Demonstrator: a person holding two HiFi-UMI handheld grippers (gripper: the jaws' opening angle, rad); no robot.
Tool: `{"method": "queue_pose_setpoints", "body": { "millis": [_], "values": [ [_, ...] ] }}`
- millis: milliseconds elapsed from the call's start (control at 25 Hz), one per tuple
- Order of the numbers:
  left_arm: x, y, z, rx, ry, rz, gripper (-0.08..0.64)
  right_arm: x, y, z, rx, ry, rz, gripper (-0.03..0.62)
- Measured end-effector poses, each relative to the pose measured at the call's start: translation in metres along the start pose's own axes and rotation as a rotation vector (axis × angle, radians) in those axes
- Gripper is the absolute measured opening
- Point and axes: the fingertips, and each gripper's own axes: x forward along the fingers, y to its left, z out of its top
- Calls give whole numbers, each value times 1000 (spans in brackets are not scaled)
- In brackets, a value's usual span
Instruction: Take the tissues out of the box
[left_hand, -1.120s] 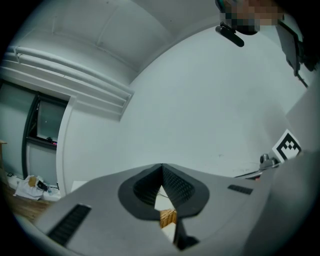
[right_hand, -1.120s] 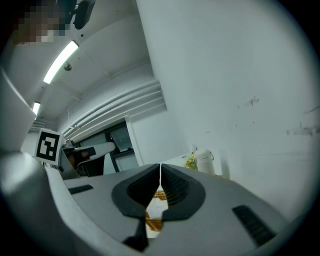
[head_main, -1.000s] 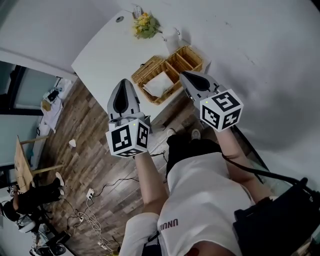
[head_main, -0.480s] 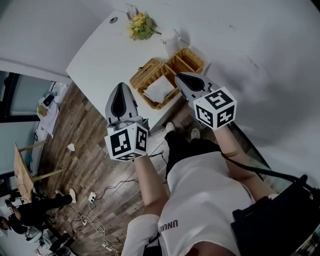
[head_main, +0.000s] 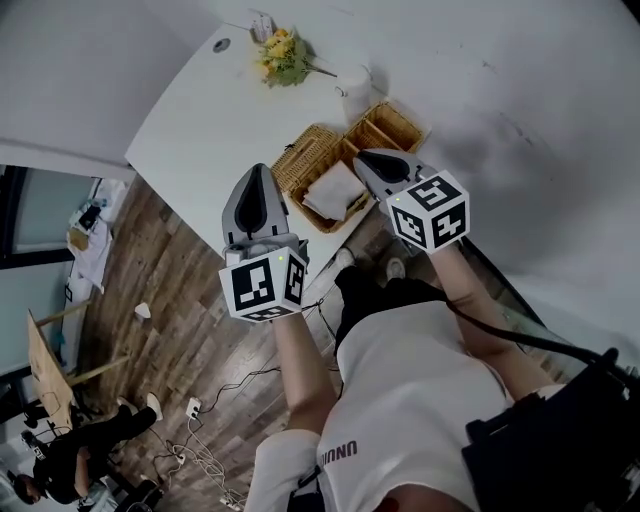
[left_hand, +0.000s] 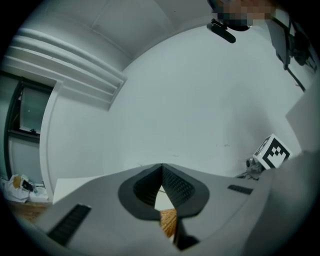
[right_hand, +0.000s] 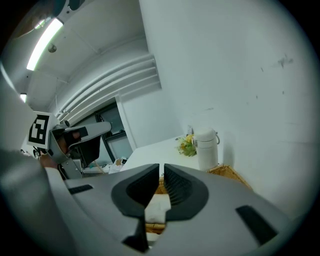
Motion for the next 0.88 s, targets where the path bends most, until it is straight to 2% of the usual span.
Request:
{"method": "queue_pose_setpoints", "body": {
  "millis": [80, 200, 880],
  "values": [
    [5, 4, -3, -6, 9, -18, 12, 8, 0, -3, 5, 24, -5, 41],
    [12, 9, -9, -13, 20, -48, 12, 20, 2, -8, 23, 59, -2, 120],
    [40, 33, -31, -69, 61, -131, 12, 61, -5, -52, 19, 302, -89, 253]
  ]
}}
